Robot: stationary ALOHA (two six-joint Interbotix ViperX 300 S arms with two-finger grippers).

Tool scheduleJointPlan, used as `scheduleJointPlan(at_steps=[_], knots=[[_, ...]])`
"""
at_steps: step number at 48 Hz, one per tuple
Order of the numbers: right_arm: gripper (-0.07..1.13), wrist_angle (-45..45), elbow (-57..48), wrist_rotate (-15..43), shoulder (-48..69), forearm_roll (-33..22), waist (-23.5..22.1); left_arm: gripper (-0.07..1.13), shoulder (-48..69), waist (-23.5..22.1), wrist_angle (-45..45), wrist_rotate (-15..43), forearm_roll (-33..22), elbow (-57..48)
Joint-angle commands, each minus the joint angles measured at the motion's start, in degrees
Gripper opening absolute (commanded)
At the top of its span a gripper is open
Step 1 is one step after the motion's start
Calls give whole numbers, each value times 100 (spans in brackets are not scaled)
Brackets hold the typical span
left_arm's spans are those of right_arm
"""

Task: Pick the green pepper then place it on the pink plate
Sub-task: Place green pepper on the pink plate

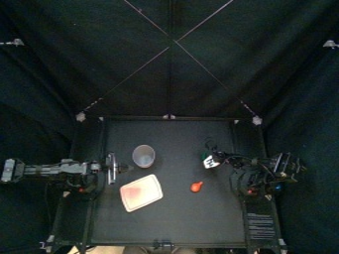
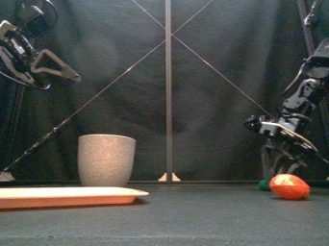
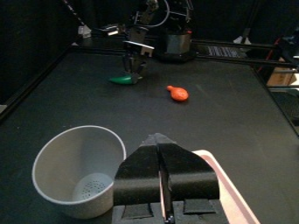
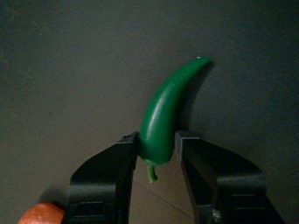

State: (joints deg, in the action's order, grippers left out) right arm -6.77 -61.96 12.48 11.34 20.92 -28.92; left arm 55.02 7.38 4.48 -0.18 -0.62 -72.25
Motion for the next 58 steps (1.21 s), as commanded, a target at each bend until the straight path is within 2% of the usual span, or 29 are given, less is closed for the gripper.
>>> scheduleJointPlan(at_steps=[1, 14, 22, 34, 44, 54, 58], knots=[[58, 26, 264, 9, 70, 123, 299, 9, -9, 18, 53, 9, -9, 88], [57, 237, 1731, -35, -255, 229, 1872, 9, 0, 18, 105, 18, 0, 105], [57, 281, 2909, -26, -1266, -44, 2487, 9, 0, 26, 193, 35, -9, 97], [57, -70, 4667, -53, -2883, -193, 2936, 9, 18, 44, 193, 35, 0, 79], [57, -677, 5766, -53, -3639, -510, 3120, 9, 26, 44, 193, 35, 0, 62], [58, -738, 6188, -18, -3955, -624, 3138, 9, 26, 44, 185, 35, 0, 35], [65, -756, 6267, -26, -4017, -677, 3164, 9, 18, 53, 185, 35, 0, 9]])
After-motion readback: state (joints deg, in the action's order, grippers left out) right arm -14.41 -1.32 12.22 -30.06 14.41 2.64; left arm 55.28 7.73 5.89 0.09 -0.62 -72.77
